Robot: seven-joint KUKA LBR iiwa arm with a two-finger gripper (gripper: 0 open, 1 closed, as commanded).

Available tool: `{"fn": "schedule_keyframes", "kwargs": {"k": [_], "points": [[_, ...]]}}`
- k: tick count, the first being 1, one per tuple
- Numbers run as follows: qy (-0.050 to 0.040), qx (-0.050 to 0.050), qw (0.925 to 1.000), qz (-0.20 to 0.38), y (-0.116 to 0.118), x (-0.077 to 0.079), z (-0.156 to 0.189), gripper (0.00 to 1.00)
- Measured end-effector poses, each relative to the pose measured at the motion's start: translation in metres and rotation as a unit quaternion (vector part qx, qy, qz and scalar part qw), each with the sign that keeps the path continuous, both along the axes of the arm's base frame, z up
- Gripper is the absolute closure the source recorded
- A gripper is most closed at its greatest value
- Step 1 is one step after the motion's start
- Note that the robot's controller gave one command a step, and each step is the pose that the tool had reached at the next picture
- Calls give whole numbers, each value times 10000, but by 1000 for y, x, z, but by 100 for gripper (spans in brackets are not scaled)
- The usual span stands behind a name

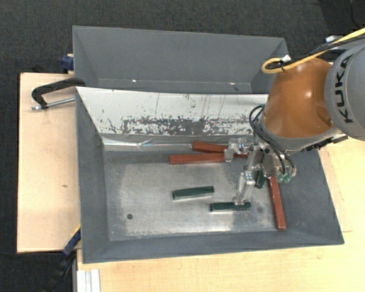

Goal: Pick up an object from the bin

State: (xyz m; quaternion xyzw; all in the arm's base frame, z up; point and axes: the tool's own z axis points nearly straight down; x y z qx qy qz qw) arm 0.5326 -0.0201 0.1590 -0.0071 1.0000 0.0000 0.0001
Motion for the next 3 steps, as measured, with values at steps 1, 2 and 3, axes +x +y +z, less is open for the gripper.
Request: {"fn": "schedule_keyframes", "kwargs": {"k": [1, 2, 3], "points": [[-28, 3, 9998, -189, 2, -25, -73, 0], [-19, 15, 9998, -193, -5, -20, -98, 100], [-21, 11, 9998, -194, -7, -18, -94, 100]]}}
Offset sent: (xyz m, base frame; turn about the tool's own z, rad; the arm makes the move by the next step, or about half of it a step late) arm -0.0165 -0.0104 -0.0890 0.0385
